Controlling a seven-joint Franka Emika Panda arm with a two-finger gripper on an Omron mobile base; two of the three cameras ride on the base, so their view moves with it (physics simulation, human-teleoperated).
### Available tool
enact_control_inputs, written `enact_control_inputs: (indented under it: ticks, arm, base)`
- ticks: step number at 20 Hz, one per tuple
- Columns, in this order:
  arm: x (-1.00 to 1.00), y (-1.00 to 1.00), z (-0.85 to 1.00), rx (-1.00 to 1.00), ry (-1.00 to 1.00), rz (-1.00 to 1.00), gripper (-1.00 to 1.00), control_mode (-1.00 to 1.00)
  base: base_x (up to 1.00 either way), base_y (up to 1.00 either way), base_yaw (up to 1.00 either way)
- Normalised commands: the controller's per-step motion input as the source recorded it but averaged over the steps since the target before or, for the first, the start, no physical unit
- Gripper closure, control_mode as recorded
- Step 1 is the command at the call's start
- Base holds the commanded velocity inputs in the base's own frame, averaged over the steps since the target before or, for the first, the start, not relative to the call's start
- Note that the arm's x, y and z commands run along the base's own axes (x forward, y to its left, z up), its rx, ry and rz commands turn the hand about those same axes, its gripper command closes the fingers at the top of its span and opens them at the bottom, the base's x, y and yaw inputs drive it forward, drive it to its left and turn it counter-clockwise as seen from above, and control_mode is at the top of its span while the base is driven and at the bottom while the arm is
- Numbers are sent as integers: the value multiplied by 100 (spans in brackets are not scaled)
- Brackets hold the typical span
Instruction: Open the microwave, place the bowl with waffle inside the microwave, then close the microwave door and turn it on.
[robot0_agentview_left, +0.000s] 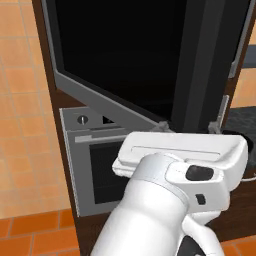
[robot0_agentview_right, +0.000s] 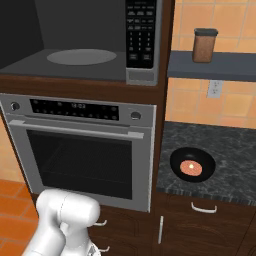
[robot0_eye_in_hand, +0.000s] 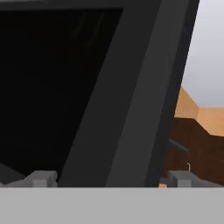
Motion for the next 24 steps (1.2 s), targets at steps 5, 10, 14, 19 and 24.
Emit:
enact_control_inputs:
  ticks: [5, 10, 14, 19, 24]
  arm:
    - [-71, 0, 0, 6, -24, 1, -100, -100]
    - [-34, -19, 0, -1, 1, 14, -100, -100]
    - [33, -81, -4, 7, 18, 29, -100, -100]
    - [7, -94, -2, 22, 2, 25, -100, -100]
    - [-23, -63, -9, 14, 0, 65, -100, -100]
  base:
    - [0, 0, 0]
    - [0, 0, 0]
    - [0, 0, 0]
    - [0, 0, 0]
    - [0, 0, 0]
